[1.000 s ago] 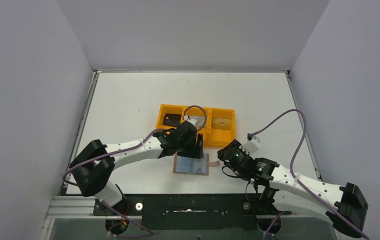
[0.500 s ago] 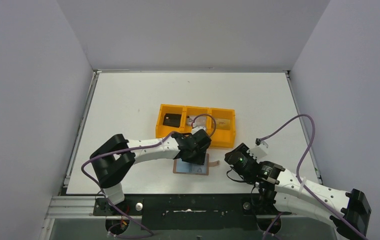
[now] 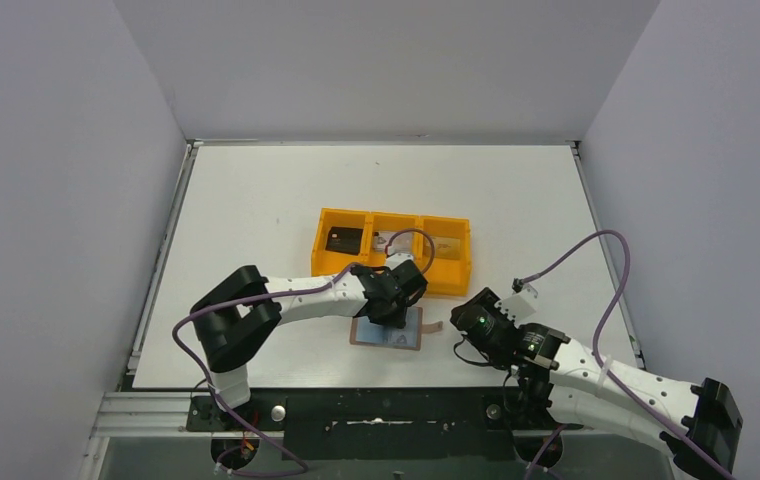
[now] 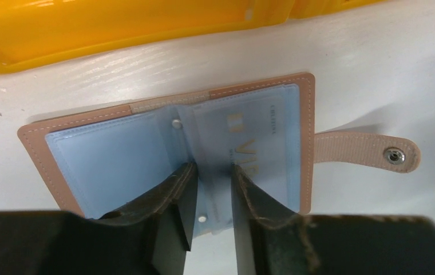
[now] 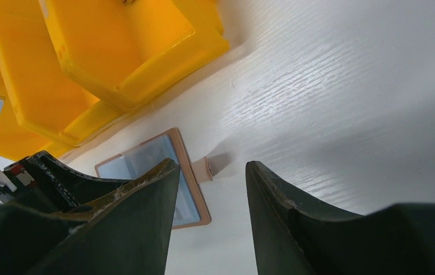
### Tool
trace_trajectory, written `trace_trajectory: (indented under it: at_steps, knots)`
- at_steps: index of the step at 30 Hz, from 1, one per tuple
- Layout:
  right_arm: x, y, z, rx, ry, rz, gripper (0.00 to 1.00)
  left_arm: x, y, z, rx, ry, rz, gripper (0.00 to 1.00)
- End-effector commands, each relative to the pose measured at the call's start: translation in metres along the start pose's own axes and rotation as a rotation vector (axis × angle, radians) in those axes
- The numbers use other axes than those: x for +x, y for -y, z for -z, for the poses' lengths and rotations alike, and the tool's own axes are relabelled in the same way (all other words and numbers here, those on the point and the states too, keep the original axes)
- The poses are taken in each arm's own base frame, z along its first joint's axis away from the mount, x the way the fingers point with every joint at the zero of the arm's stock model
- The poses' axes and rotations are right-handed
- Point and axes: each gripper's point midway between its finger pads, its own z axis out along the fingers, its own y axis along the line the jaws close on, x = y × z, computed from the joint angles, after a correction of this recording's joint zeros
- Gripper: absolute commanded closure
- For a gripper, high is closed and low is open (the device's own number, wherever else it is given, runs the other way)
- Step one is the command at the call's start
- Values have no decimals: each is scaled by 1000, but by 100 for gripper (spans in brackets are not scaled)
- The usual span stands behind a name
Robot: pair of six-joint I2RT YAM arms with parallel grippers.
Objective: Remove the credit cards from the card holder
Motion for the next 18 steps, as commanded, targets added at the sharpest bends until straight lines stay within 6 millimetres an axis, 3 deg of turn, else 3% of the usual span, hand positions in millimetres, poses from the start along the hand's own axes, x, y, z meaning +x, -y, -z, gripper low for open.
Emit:
trace_trajectory:
  at_steps: [1,9,15,18]
  knots:
    - [-10,-4,-2,-6,59,-10,52,-6,4,2,-2,21,-3,79]
    - [-2,-16,-4,-36,30,32,52,-12,13,11,50,44,1,99]
    - [6,-30,-6,-72,-2,70,50,-15,16,18,78,56,5,100]
    - [12,-46,-4,-136,-37,99,50,-17,16,24,97,69,15,100]
